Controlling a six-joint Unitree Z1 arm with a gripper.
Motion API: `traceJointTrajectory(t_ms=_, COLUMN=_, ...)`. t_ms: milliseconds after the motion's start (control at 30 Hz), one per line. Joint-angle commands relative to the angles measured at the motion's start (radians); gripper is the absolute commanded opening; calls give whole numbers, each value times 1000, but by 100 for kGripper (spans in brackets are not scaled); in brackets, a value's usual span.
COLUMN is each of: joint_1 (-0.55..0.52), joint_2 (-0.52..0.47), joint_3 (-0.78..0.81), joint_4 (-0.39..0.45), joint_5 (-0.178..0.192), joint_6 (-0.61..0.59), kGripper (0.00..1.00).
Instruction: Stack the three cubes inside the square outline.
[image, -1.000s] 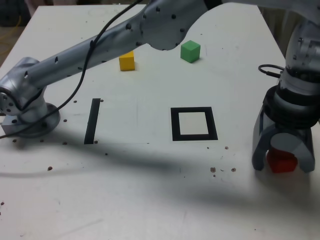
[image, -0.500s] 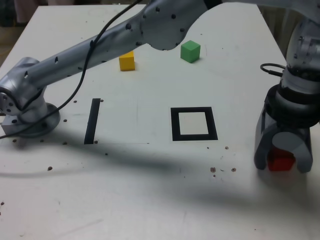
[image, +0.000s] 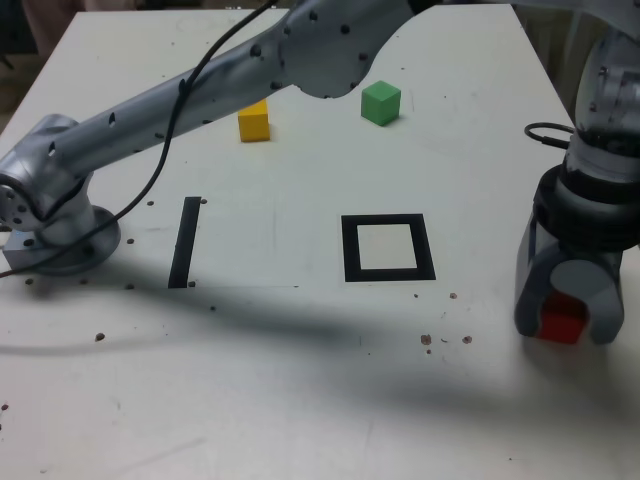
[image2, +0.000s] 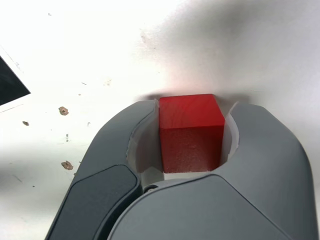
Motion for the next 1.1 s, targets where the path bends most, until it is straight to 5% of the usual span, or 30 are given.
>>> traceJointTrajectory(t_ms=0, joint_1=-1, joint_2=-6, joint_3=8, joint_4=27, joint_5=-4, joint_6=-7, kGripper=27)
traceJointTrajectory(t_ms=333, joint_1=4, joint_2=-77, joint_3=81, joint_4=31, joint_5=-2, joint_6=-17, kGripper=26)
traceJointTrajectory(t_ms=667, joint_1=45, joint_2=-279, joint_3=284, joint_4=28, joint_5=63, joint_6=-19, kGripper=26)
traceJointTrajectory(t_ms=867, joint_1=85, joint_2=-403, joint_3=463, joint_4=1, joint_5=94, joint_6=-22, kGripper=26)
traceJointTrajectory(t_ms=1067, joint_1=165, joint_2=-510, joint_3=692, joint_4=-54, joint_5=84, joint_6=-20, kGripper=26)
